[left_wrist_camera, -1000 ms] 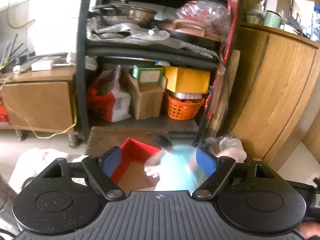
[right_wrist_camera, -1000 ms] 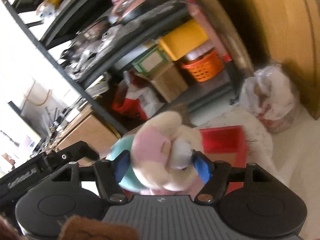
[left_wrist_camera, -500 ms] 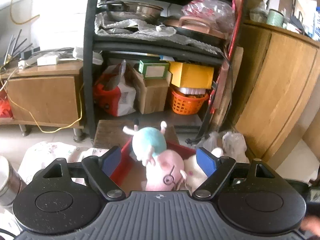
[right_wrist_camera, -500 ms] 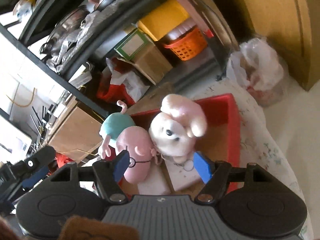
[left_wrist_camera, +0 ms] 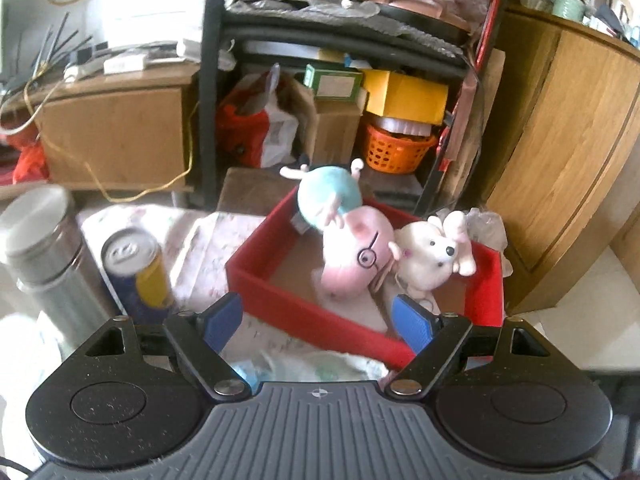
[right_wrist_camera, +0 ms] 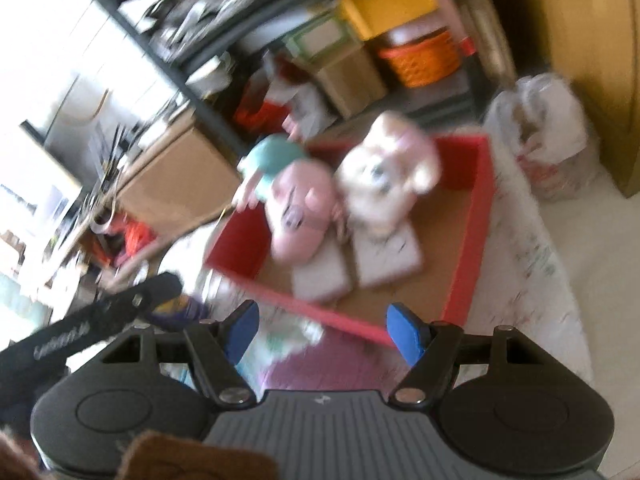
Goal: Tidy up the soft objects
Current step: 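Grasp the purple towel with the right tool while the left tool reaches the white-green towel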
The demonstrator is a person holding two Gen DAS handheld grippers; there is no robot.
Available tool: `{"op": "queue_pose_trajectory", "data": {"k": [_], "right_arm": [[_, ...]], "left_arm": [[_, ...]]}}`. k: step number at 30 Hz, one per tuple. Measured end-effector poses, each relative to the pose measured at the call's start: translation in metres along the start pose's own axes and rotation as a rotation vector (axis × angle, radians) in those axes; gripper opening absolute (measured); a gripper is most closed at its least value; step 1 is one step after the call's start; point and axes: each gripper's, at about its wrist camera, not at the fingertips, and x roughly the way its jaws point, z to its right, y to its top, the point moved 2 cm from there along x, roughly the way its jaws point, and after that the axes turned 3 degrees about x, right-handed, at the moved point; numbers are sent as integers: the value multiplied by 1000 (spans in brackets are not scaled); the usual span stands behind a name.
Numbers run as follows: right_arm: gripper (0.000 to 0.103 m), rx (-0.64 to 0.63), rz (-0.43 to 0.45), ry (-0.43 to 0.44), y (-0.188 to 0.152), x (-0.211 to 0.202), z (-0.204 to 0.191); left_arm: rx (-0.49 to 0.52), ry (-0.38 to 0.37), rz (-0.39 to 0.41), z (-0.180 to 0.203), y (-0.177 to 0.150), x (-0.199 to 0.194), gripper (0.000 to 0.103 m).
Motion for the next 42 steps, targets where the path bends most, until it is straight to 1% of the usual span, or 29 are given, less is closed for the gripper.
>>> {"op": "queue_pose_trajectory", "data": {"k": [2, 5, 8, 10, 11, 12, 13, 14, 15, 16, 18, 19, 22, 27, 33, 36, 39, 40, 42], "right_arm": [[43, -34, -66, 9, -12, 10, -6], [43, -82, -146, -1, -26, 27, -10], [43, -132, -201, -33, -35, 42, -11], [43, -156, -216, -55, -38, 50, -11], [40, -170, -227, -68, -41, 54, -12], [30, -181, -243, -78, -41, 58, -12], [25, -178, -258, -78, -42, 62, -10], [18, -167, -265, -74, -41, 63, -9], [13, -164, -268, -68, -41, 64, -7], [11, -165, -265, -62, -41, 63, -6], [2, -146, -258, -42, -38, 58, -4], [1, -129, -255, -26, -36, 56, -1], [0, -93, -249, 30, -32, 47, 2], [0, -57, -231, 90, -30, 31, 4], [0, 71, -192, 205, -18, 8, 13], [0, 148, -185, 256, -15, 0, 22], [0, 240, -173, 289, -13, -4, 34], [0, 263, -176, 283, -14, -3, 39], [0, 272, -175, 232, -17, 1, 46]], "left_arm": [[-12, -7, -7, -3, -4, -4, 81], [8, 2, -12, -3, -9, -7, 81], [15, 0, -23, -5, -12, -8, 81], [6, -3, -30, -8, -13, -7, 81], [0, -5, -33, -11, -14, -7, 81], [-6, -7, -37, -13, -14, -7, 81], [-9, -7, -39, -15, -15, -7, 81], [-9, -5, -42, -17, -15, -7, 81], [-7, -3, -46, -19, -16, -7, 81], [-5, -1, -54, -21, -17, -6, 81], [0, 5, -77, -23, -20, -2, 81], [-1, 4, -86, -25, -22, -1, 81], [-6, -5, -113, -26, -26, 2, 82], [15, -20, -120, -19, -28, 2, 83], [15, -64, -166, -12, -34, 9, 85], [-12, -112, -217, -11, -42, 18, 85], [-52, -161, -289, -7, -57, 35, 85], [-56, -173, -308, -3, -62, 40, 85], [-32, -181, -338, 7, -73, 50, 85]]}}
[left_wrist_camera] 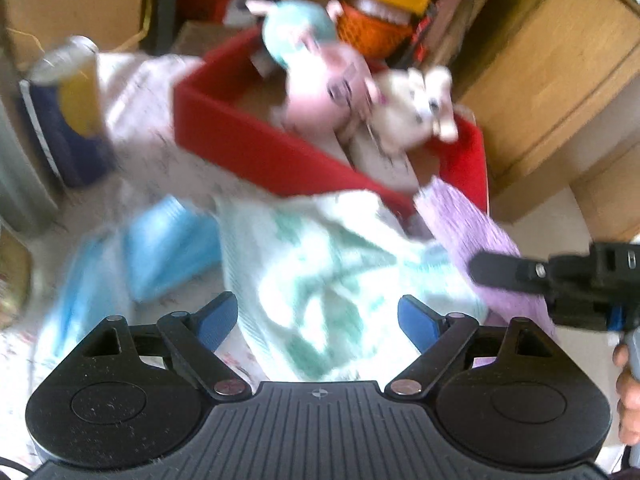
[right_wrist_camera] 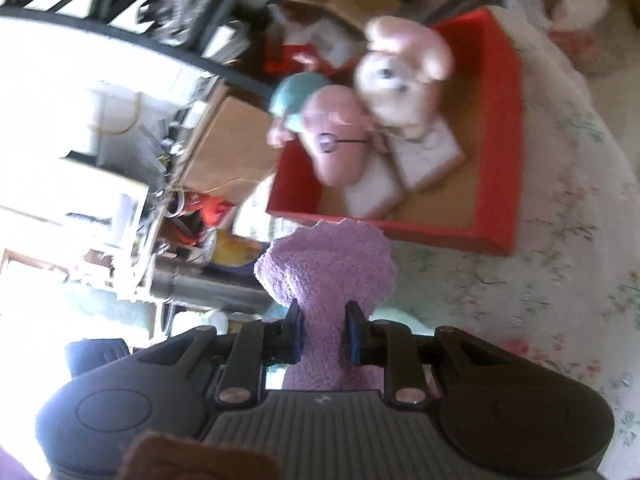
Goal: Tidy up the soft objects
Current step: 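Grasp the purple towel with the right tool while the left tool reaches the white-green towel, then grasp the white-green towel with the left tool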
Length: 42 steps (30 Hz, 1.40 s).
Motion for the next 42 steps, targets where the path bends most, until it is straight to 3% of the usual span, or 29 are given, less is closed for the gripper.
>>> {"op": "queue_pose_trajectory", "data": {"k": [5, 11, 17, 21, 24, 25, 28, 33, 36, 38, 39, 41, 42], "right_arm": [[0, 51, 9, -39, 6, 2, 16], [0, 50, 49, -66, 15, -7, 27], [1, 147, 81, -73, 23, -19, 51], [1, 131, 113, -100, 23, -24, 51], [1, 135, 111, -94, 25, -26, 49], [2, 143, 110, -82, 25, -27, 49], [2, 114, 132, -71, 25, -33, 44], [2, 100, 147, -54, 24, -35, 39], [2, 91, 134, -51, 22, -32, 36], [2, 45, 123, -104, 19, -27, 32], [2, 33, 121, -125, 18, -24, 31], [2, 18, 96, -149, 15, -15, 33], [2, 14, 88, -161, 13, -12, 35]], "left_arm": [[101, 10, -25, 23, -6, 27, 85], [-42, -130, -75, 24, -3, 54, 86], [2, -55, -39, 35, 4, 65, 89], [139, 95, -33, 58, 0, 69, 74], [237, 157, -36, 64, -4, 67, 47], [231, 149, -40, 60, -4, 64, 36], [168, 114, -50, 43, -4, 54, 19], [107, 77, -22, 22, -3, 26, 8], [87, 75, 4, 17, 0, 16, 8], [11, 1, -3, 13, 3, 14, 13], [-8, -37, -4, 14, 3, 17, 22], [9, -38, 1, 25, 4, 26, 48], [33, -27, -5, 35, 6, 29, 72]]}}
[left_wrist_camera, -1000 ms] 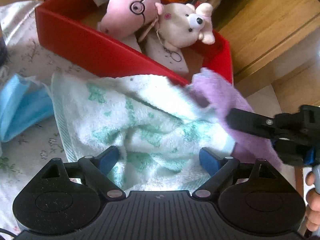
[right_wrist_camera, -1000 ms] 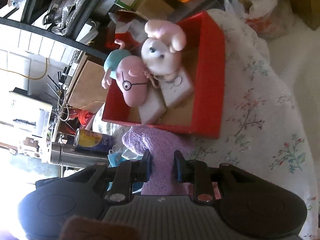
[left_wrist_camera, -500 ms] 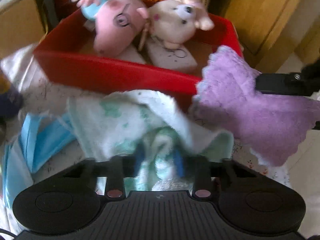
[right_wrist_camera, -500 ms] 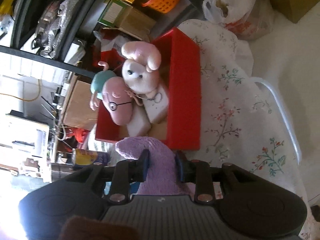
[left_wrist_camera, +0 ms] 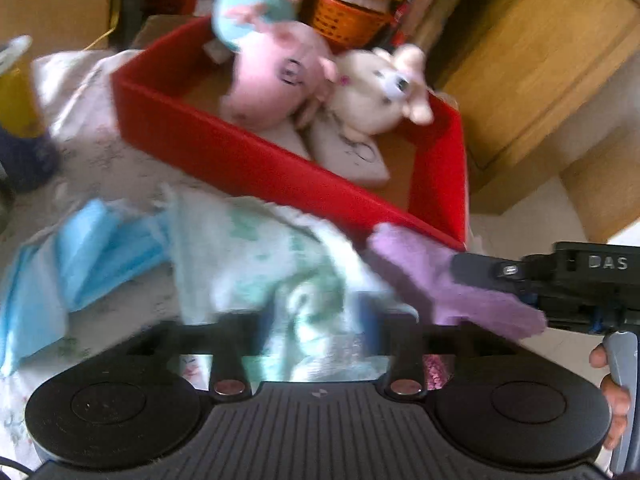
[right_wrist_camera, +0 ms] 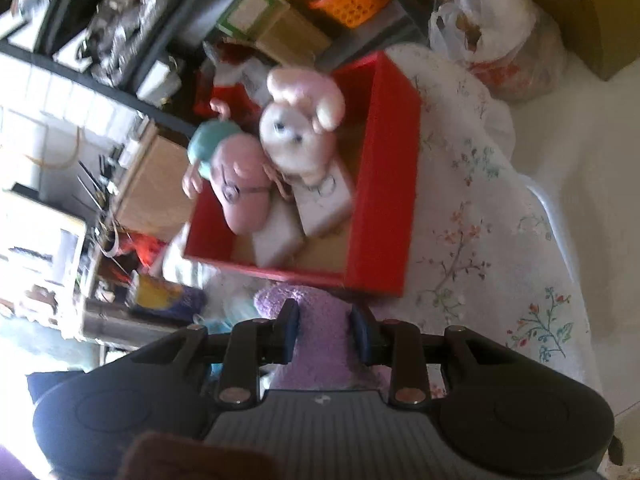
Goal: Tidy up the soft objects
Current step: 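Grasp the white-green towel with the left tool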
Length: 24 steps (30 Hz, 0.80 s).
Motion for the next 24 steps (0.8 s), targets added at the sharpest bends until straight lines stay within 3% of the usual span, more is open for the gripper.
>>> {"op": "queue_pose_trajectory", "data": {"k": [1, 3, 6, 8, 11, 15, 17, 19, 20, 21, 22, 24], "right_arm": [[3, -11, -1, -16, -1, 3, 1], [3, -44, 10, -58, -1, 6, 3], [7, -57, 31, -98, 3, 4, 10], [7, -47, 23, -110, 6, 6, 18], [7, -1, -11, -103, 8, 14, 31], [15, 74, -42, -110, 7, 25, 42], [16, 57, -41, -111, 7, 25, 39], [18, 44, -49, -113, 5, 27, 36], [18, 41, -57, -114, 4, 29, 35], [18, 35, -56, -115, 3, 30, 33], [18, 22, -49, -122, 2, 30, 31], [18, -5, -36, -130, 2, 30, 26]], "left_arm": [[26, 14, 12, 8, 2, 2, 80], [93, 65, 32, 22, 6, 11, 83], [135, 134, -27, 28, 6, 34, 95], [135, 171, -118, 24, 0, 52, 97], [196, 189, -77, 28, -7, 54, 98], [127, 175, -59, 14, -6, 49, 97], [86, 192, -53, 7, -4, 43, 89], [60, 214, -41, 1, 1, 36, 60], [40, 203, -40, -6, 4, 33, 54], [10, 186, -41, -13, 7, 30, 38], [-22, 169, -41, -22, 8, 26, 30], [-61, 145, -37, -33, 7, 21, 25]]}}
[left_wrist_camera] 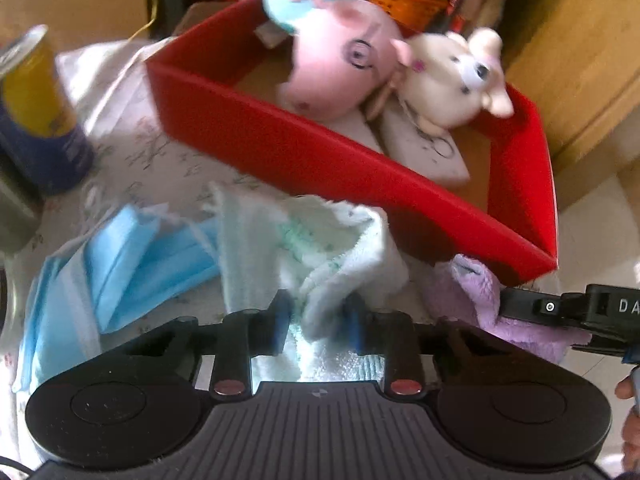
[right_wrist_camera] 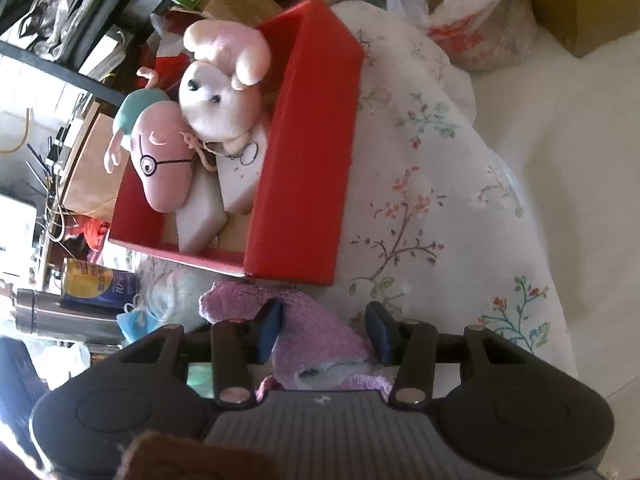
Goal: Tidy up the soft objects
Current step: 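Grasp the white-green towel with the left tool, then carry the white-green towel with the left tool while the right tool carries the purple towel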
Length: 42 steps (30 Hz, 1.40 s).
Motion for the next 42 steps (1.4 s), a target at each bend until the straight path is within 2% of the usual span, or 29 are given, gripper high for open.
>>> {"op": "queue_pose_trajectory", "data": {"k": [2, 9, 16, 24, 27, 33, 35, 42], "right_arm": [[18, -14, 6, 14, 1, -1, -5], [2, -9, 4, 145, -1, -14, -20], [0, -24, -12, 197, -8, -20, -32], [0, 4, -38, 214, -7, -19, -27], [0, 46, -38, 272, -5, -23, -26], [0, 61, 25, 367, 2, -46, -38], [0, 67, 43, 386, 4, -52, -41], [0, 91, 95, 435, 10, -69, -44]], "left_arm": [[-20, -21, 10, -8, -1, -8, 23], [-146, -161, 87, -25, 0, -52, 18], [-211, -256, 153, -30, 8, -79, 17], [-262, -296, 175, -39, 15, -85, 17], [-264, -309, 185, -39, 17, -89, 17], [-248, -330, 219, -36, 21, -99, 17], [-236, -321, 221, -34, 21, -100, 16], [-267, -370, 250, -37, 23, -108, 14]]}}
